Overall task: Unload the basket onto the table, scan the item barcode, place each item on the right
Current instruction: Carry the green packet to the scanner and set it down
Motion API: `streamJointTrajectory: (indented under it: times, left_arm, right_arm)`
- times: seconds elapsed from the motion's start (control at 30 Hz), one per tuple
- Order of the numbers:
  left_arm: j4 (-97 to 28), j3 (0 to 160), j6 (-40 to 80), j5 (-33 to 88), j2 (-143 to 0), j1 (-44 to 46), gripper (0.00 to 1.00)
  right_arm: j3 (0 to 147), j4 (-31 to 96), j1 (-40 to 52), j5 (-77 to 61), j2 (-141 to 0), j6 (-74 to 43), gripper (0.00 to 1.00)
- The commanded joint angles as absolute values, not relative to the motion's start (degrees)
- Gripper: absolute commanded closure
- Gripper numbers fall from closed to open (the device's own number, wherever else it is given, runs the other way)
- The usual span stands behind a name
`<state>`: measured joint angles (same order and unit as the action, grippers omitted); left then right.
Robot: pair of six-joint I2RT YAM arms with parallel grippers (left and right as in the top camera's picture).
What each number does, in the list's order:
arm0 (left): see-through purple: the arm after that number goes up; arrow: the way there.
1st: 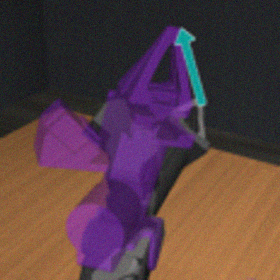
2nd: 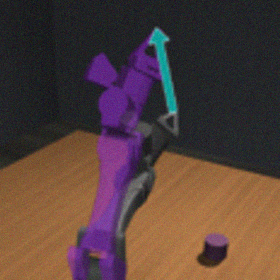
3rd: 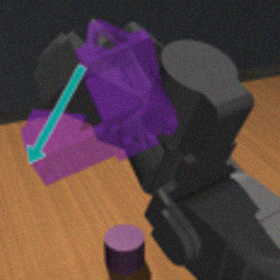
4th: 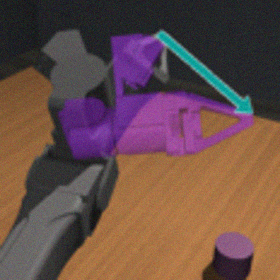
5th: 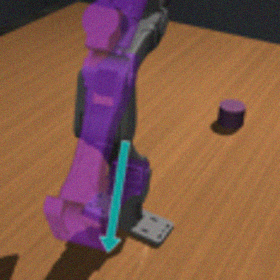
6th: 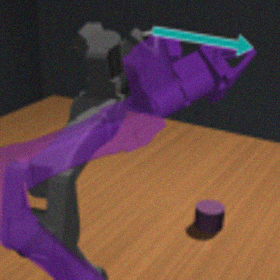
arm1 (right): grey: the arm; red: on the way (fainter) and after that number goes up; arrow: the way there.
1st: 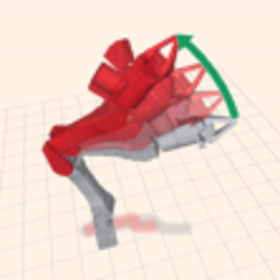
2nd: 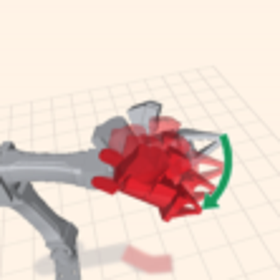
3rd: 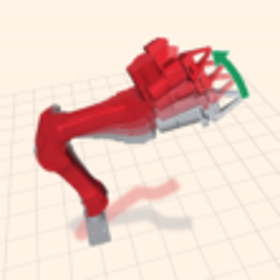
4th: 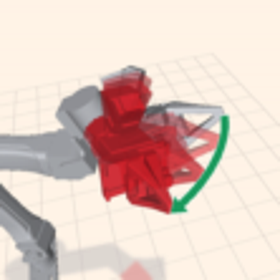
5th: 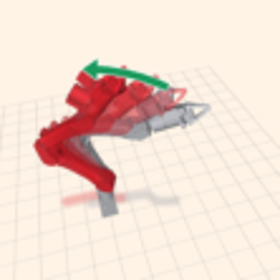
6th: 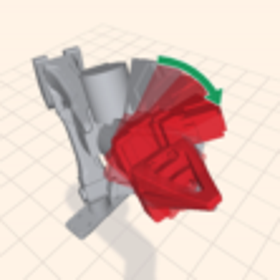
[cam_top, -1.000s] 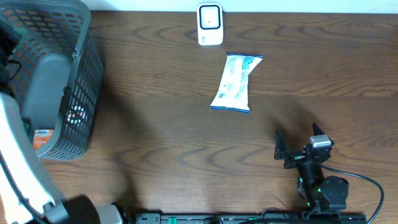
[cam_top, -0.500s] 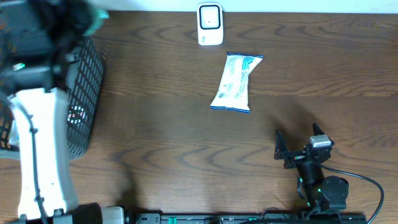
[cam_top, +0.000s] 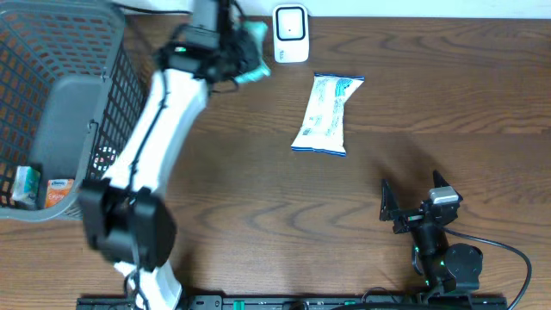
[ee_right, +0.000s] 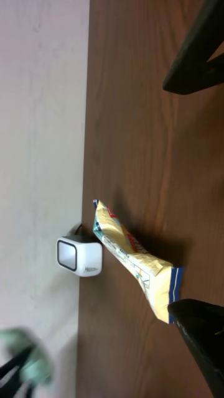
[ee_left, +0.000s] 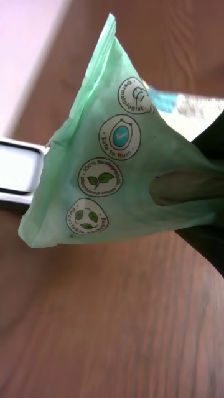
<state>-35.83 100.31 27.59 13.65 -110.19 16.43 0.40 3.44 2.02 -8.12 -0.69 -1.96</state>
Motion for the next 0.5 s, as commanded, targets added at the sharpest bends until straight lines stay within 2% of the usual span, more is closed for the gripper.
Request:
streamJointTrajectory:
  times: [0.0,0.1,0.2,0.47]
  left_arm:
    - [-35.92,100.95,25.28,13.93,-114.26,18.22,0.74]
    - [-36.14,100.95,25.3,13.93,-117.73,19.29,0.66]
    - [-36.64,100.95,25.3,13.93,-120.07,19.79,0.53]
    - [-37.17,101.08,25.3,13.96,-120.46,19.97,0.52]
  right_arm:
    - [0.32,3.68,2.35,-8.49,-0.34,-2.31,0.01]
    - [0.32,3.68,2.35,-8.49,-0.34,-2.31,0.01]
    - [0.32,3.68,2.35,-8.49,-0.34,-2.31,0.01]
    - [0.32,3.68,2.35,-8.49,-0.34,-2.31,0.01]
